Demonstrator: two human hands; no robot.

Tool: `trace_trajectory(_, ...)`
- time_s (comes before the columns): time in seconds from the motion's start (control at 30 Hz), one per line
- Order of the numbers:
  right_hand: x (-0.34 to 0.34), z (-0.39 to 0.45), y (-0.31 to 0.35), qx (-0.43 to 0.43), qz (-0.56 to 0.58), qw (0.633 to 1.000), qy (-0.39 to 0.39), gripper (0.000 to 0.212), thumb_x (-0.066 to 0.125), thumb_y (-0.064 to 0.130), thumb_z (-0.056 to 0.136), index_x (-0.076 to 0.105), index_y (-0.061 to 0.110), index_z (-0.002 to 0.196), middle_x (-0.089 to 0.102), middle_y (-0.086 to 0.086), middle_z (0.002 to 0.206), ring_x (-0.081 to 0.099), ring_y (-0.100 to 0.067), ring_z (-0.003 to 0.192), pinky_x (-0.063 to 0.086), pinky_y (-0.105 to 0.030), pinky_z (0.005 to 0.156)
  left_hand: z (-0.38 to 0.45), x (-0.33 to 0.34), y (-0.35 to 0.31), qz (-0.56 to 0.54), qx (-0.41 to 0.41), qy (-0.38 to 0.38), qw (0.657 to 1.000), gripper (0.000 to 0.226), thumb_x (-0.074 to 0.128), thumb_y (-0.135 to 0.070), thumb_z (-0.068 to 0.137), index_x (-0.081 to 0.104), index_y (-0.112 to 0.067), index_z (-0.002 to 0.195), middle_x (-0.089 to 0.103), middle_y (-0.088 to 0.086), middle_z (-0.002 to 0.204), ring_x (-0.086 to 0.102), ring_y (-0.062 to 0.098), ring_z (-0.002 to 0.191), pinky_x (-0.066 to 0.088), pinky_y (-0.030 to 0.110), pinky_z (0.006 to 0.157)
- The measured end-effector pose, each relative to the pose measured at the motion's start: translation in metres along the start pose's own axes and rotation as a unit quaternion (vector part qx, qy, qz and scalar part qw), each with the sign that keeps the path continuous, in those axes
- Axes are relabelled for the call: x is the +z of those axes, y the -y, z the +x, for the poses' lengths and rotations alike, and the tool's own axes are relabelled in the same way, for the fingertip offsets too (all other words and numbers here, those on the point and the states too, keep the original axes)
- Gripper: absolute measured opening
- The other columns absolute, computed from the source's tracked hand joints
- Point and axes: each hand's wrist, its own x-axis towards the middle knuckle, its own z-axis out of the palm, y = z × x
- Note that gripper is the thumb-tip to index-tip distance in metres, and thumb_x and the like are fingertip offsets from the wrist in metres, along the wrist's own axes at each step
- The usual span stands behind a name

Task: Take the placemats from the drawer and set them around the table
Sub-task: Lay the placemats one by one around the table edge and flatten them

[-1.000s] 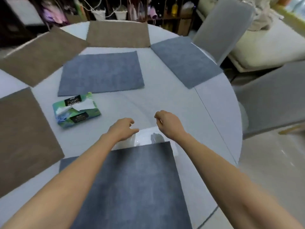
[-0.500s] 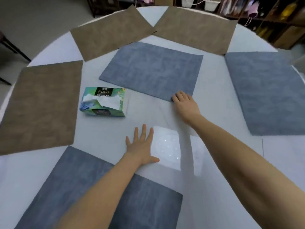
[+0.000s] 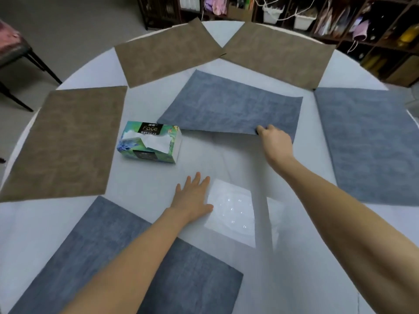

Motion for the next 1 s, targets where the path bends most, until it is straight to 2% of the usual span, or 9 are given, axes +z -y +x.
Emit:
trace_trajectory(0.13,-0.036,-0.056,-0.014,-0.004,0.024,0.997,-0.072,0.035,0.050,-0.009,0.074,0.059,0.001,0.106,0.057,-0.020,0.089,0.056,-0.036,0.082,0.029,-0.034,0.059,-0.015,-0.031,-0.025,0.011,0.069,-0.218,0.973,0.088,0.057,-0.034,0.093,-0.004,-0.020,0.154,-0.014,0.006,0.161,-0.013,0.025,0.149,-0.002,0.041,0.121)
trace_trajectory(0.23,-0.069,-0.099,-0.017,0.053,0.054,0.990,-0.122,0.040,0.044,-0.012,0.072,0.061,0.002,0.105,0.061,-0.019,0.096,0.056,-0.038,0.077,0.035,-0.035,0.059,-0.031,-0.054,-0.050,0.026,0.122,-0.290,0.949,0.095,0.063,-0.036,0.088,-0.003,-0.018,0.154,-0.010,0.006,0.162,-0.012,0.026,0.149,-0.002,0.042,0.121)
trace_trajectory(0.4,-0.115,-0.187,-0.013,0.102,0.074,0.972,-0.196,0.039,0.043,-0.012,0.072,0.061,0.006,0.101,0.063,-0.013,0.102,0.059,-0.039,0.076,0.047,-0.040,0.061,-0.062,-0.051,-0.085,0.078,0.135,-0.275,0.949,0.095,0.062,-0.044,0.088,0.000,-0.016,0.154,0.005,0.006,0.162,-0.001,0.027,0.150,0.002,0.045,0.121)
trace_trajectory(0.47,-0.123,-0.220,-0.008,0.109,0.084,0.966,-0.218,0.043,0.043,-0.015,0.067,0.061,0.005,0.101,0.063,-0.012,0.104,0.060,-0.039,0.077,0.049,-0.040,0.062,-0.080,-0.039,-0.096,0.057,0.133,-0.256,0.956,0.078,0.059,-0.038,0.090,0.018,-0.017,0.153,0.030,0.006,0.156,0.017,0.025,0.147,0.005,0.045,0.120)
trace_trajectory(0.57,-0.126,-0.266,-0.002,0.110,0.111,0.956,-0.250,0.048,0.043,-0.016,0.067,0.062,0.010,0.102,0.064,-0.005,0.108,0.061,-0.035,0.081,0.051,-0.041,0.067,-0.110,-0.017,-0.104,0.048,0.137,-0.239,0.960,0.039,0.049,-0.028,0.094,0.053,-0.019,0.132,0.062,0.007,0.127,0.051,0.025,0.124,0.018,0.039,0.114)
trace_trajectory(0.7,-0.135,-0.318,-0.003,0.164,0.189,0.922,-0.294,0.046,0.040,-0.012,0.074,0.065,0.009,0.106,0.068,-0.006,0.109,0.063,-0.030,0.094,0.046,-0.033,0.078,-0.150,0.008,-0.092,0.064,0.142,-0.198,0.968,0.039,0.046,-0.010,0.093,0.058,-0.022,0.128,0.064,0.006,0.122,0.057,0.028,0.113,0.038,0.034,0.096)
trace_trajectory(0.8,-0.139,-0.355,-0.010,0.188,0.177,0.927,-0.274,0.046,0.040,-0.011,0.077,0.066,0.008,0.109,0.069,-0.010,0.109,0.062,-0.031,0.097,0.041,-0.030,0.082,-0.180,0.022,-0.074,0.089,0.133,-0.170,0.972,0.044,0.042,0.000,0.089,0.061,-0.019,0.123,0.063,0.010,0.119,0.059,0.032,0.108,0.043,0.034,0.079)
trace_trajectory(0.9,-0.135,-0.386,-0.020,0.198,0.108,0.950,-0.214,0.043,0.042,-0.009,0.077,0.064,0.012,0.108,0.068,-0.011,0.106,0.062,-0.037,0.089,0.049,-0.039,0.075,-0.209,0.025,-0.075,0.103,0.160,-0.230,0.954,0.040,0.041,0.001,0.089,0.059,-0.017,0.119,0.064,0.012,0.111,0.061,0.034,0.098,0.040,0.033,0.070)
trace_trajectory(1.0,-0.139,-0.404,-0.028,0.199,0.044,0.970,-0.134,0.015,0.048,-0.003,0.078,0.053,0.009,0.085,0.065,-0.014,0.084,0.057,-0.038,0.073,0.045,-0.040,0.058,-0.233,0.015,-0.092,0.184,0.183,-0.285,0.923,0.034,0.045,0.001,0.088,0.056,-0.017,0.115,0.066,0.010,0.102,0.063,0.033,0.091,0.035,0.031,0.063)
